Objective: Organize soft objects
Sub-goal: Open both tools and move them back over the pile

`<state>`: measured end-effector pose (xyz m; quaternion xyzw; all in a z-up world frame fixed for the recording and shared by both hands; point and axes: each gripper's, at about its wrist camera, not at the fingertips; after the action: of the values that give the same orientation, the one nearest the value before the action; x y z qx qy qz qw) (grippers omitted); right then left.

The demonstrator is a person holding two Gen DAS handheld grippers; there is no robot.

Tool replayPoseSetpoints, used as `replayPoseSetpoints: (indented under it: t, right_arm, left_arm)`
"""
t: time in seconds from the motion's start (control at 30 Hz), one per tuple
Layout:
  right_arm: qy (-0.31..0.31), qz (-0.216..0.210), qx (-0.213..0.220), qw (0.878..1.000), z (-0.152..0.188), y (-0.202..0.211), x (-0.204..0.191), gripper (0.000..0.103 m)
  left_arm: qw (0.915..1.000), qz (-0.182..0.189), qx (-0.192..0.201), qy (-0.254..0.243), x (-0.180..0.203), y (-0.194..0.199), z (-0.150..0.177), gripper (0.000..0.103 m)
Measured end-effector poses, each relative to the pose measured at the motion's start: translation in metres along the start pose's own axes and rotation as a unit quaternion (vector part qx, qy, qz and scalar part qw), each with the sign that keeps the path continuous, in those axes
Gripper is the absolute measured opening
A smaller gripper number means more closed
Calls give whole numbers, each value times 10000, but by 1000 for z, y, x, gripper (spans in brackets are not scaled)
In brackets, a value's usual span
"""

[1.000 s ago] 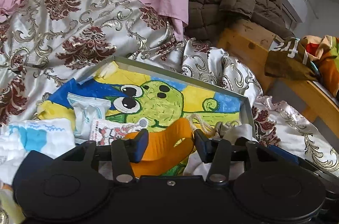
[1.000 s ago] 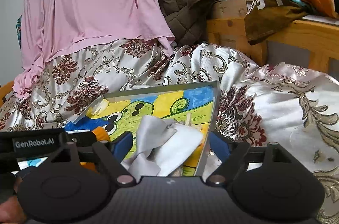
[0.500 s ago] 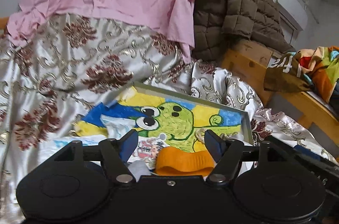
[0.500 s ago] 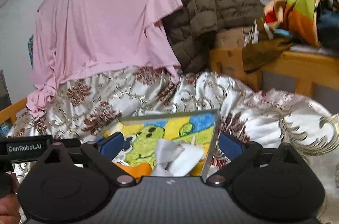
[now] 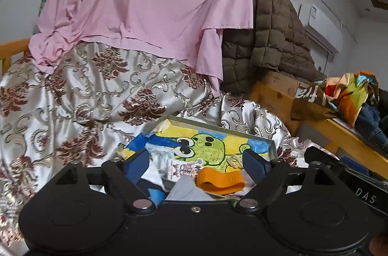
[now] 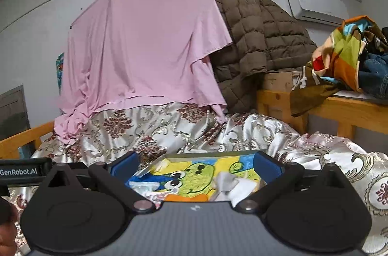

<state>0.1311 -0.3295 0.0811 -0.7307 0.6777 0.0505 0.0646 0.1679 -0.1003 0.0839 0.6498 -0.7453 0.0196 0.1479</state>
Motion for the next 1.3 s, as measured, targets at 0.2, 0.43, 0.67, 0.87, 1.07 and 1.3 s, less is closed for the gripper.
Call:
replayPoseSetpoints:
  t: [0.2, 0.43, 0.67, 0.87, 1.07, 1.3]
  right_arm:
    - [302, -51, 84, 9995, 3, 22, -29, 103]
    - [367, -309, 170, 9987, 13, 40, -57, 103]
    - [522, -348, 154, 9979, 21, 50, -73, 103]
    - [764, -432, -2, 9961, 35, 47, -86, 103]
    - [871, -526, -200, 9946, 50, 41, -96, 103]
    - [1089, -757, -555, 9896, 69, 35, -110, 103]
  left_arm:
    - [9999, -103, 82, 36, -20, 31, 3, 90]
    - [9992, -343, 190, 105, -49, 54, 10, 98]
    - [9981, -496, 357, -73, -65, 69, 25, 101]
    - [9972, -615, 343, -269, -76, 77, 36, 101]
    - [9965, -745, 235, -297, -94, 79, 46, 102]
    - [9961, -868, -17, -141, -110, 72, 56, 102]
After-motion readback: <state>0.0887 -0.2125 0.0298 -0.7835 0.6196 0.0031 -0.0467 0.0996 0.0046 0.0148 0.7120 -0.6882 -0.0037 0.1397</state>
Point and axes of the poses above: each gripper's, at about its wrist camera, not at the fingertips, and y roughly against the way its jaws point, x to its right, z to its underside, and after that the axes turned 11 degrees about x, right-handed
